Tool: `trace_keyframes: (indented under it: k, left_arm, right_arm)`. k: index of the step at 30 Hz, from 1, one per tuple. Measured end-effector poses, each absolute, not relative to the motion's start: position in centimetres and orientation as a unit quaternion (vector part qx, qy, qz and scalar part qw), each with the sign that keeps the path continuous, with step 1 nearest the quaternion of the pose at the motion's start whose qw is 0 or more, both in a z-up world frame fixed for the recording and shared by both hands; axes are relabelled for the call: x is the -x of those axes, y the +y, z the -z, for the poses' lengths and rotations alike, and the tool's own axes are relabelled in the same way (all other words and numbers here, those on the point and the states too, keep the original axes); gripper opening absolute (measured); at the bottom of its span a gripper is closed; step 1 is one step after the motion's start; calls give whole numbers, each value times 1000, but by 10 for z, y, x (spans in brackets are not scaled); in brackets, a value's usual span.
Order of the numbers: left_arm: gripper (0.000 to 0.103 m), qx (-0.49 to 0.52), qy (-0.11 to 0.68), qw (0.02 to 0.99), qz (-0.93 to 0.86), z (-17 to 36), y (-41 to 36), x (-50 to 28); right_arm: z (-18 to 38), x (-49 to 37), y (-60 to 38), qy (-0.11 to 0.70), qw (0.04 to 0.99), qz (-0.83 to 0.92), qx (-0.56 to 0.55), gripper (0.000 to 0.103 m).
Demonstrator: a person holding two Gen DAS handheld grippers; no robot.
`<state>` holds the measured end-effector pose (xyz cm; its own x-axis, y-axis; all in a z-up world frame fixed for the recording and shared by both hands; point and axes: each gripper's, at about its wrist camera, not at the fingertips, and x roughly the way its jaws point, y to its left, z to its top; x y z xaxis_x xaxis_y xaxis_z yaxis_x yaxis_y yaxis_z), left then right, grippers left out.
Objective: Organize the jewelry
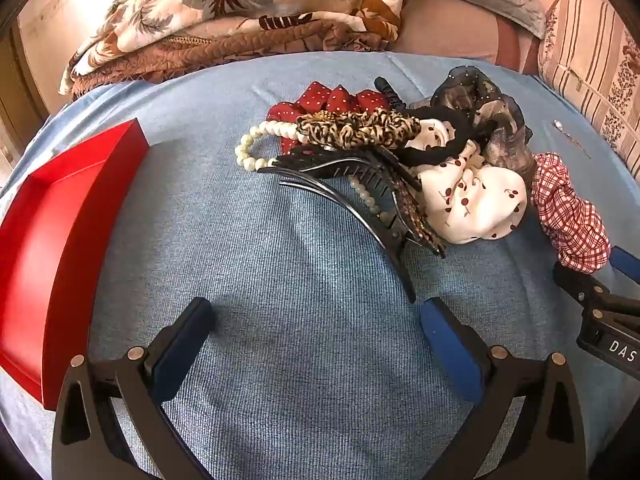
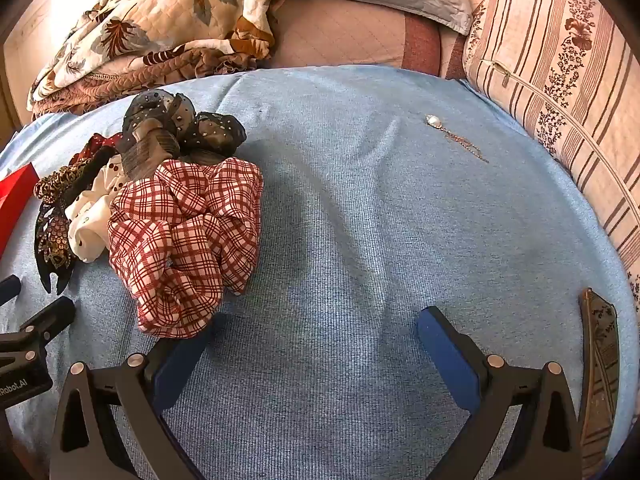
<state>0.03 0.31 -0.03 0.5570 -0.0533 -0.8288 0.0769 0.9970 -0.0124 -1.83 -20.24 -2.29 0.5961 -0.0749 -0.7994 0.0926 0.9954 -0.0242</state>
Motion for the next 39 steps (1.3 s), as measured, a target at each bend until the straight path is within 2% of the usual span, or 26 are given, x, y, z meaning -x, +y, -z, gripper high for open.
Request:
trace_keyframes:
  k: [1, 23, 29, 33, 39]
  left_arm:
    - [103, -36, 467, 883, 24, 0, 0, 0]
    - [103, -38, 486, 872, 45, -2, 3, -5]
    - [103, -38, 477, 877, 47, -5, 9, 22]
    - [103, -33, 473, 880, 23, -11, 20, 48]
    - [103, -38, 401, 915, -11, -45, 39, 103]
  right_arm:
    - [23, 19, -203, 447, 893, 47, -11, 103]
    - [24, 20, -198, 449, 892, 45, -15, 103]
    - [24, 32, -205, 471, 880, 43, -47, 103]
    - [23, 51, -200, 468, 882, 50, -27, 103]
    - [18, 79, -197, 446, 892, 74, -14, 103]
